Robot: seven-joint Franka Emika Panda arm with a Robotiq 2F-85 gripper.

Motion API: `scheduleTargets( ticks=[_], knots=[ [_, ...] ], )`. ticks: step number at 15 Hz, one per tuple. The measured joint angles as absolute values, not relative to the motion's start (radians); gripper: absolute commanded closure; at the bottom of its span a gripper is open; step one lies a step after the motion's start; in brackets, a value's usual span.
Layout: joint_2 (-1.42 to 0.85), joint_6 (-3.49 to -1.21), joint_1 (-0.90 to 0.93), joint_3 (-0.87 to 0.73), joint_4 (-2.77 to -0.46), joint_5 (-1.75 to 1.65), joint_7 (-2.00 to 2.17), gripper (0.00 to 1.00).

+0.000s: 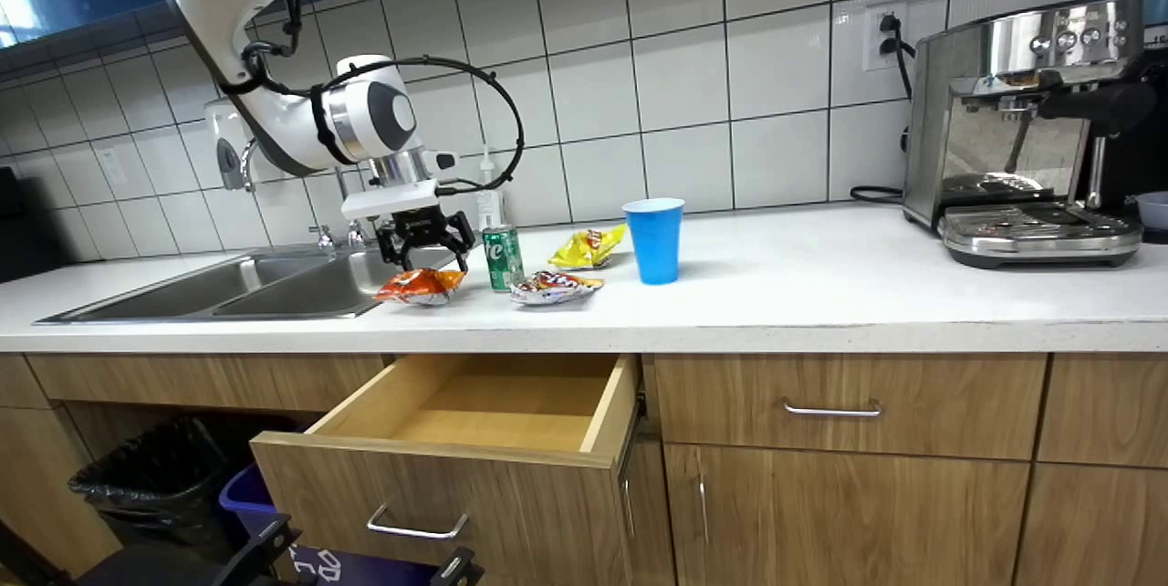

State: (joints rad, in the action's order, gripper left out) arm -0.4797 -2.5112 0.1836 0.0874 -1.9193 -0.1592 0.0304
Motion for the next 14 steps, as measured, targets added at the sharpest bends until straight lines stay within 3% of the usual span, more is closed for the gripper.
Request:
scheduleTargets(
  ticks=[14],
  knots=[
    [-0.391, -2.567, 0.178, 0.088, -2.040, -0.166, -0.066, 0.00]
  ],
)
